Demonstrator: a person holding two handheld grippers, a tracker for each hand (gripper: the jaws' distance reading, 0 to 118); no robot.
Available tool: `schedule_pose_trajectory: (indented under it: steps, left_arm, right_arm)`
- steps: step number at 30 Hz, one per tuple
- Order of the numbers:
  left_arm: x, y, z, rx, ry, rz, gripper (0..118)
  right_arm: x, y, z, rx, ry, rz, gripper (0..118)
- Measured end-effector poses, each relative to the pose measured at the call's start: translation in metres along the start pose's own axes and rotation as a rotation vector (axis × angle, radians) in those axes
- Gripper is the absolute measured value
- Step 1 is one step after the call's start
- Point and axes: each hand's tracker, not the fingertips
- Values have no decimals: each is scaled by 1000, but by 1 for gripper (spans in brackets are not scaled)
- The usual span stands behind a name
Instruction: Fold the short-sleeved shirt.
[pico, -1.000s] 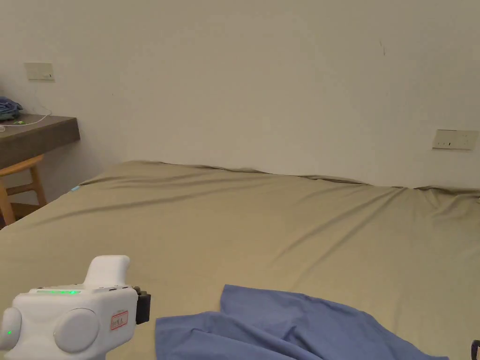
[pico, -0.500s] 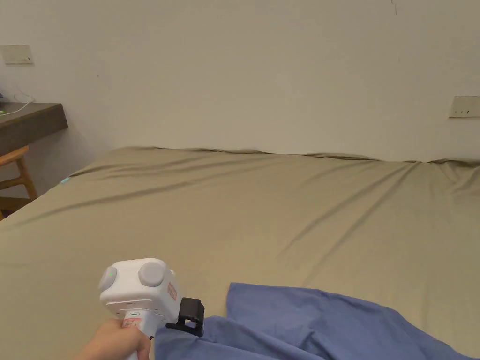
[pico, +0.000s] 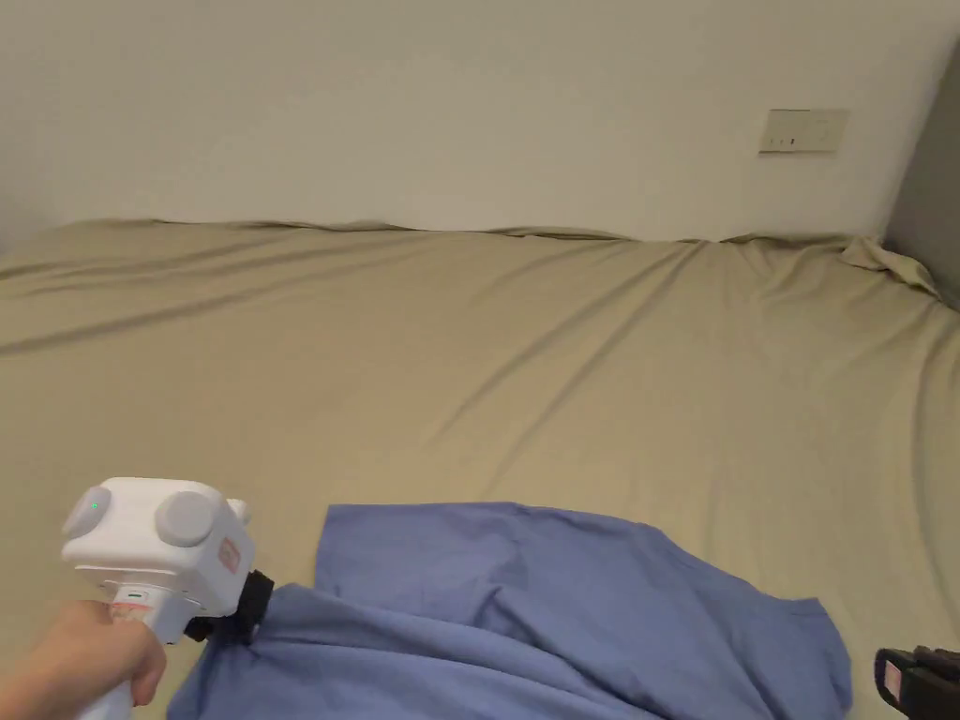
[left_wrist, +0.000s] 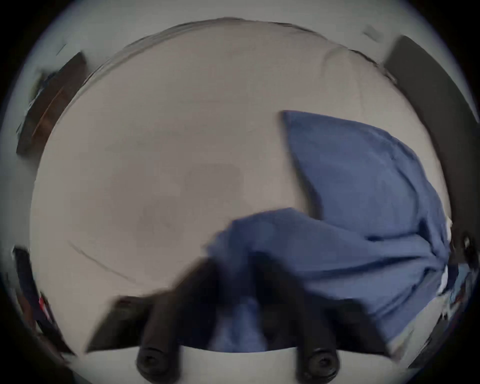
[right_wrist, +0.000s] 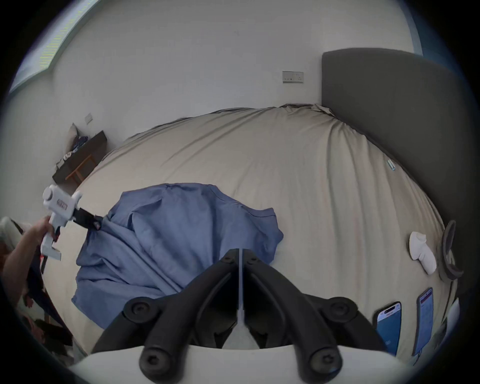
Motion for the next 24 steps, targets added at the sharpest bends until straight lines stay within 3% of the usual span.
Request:
schedule_pose_trajectory:
  steps: [1,2,3,4,5,11,13,14,15,16,17,19,24]
  left_arm:
    - [4,-2,4,3,-100,13,2]
    - [8,-3,6,-8,-110,33,2]
    - [13,-5,7,-7,-95,28,2]
    - [17,-4,12,-1,-84,7,2]
    - [21,-5,14,21,-65,-6,2]
    - [14,-9,23,51,-111,77,2]
    - [5,-8,26,67,-110,91,2]
    - [3,-10,28,73,-117,103,2]
    - [0,-12,29,81,-131,118,2]
    - [-5,-11,31,91,-146,146,2]
    - [-9,-14,33,94,-158,166,2]
    - [-13,-19,36,100,-165,178,2]
    - [-23,-22,53,179,-202,210,2]
  right_arm:
    - [5,2,-4,-6,-1,-28,20]
    - [11,4,-9,-20,-1,-53,39]
    - [16,6,-17,-43,13,-74,79]
    - [21,8,-25,-68,31,-98,104]
    - [25,9,-35,-103,38,-111,113]
    - [39,18,-98,-292,51,-228,112]
    - [40,18,-119,-340,49,-266,110]
    - [40,17,-127,-355,57,-276,103]
    - [40,17,-133,-364,65,-289,73]
    - [38,18,-135,-376,66,-292,73]
    - [32,20,-134,-410,48,-279,60]
    - [23,20,-125,-406,24,-234,8]
    - [12,33,-92,-352,95,-225,6]
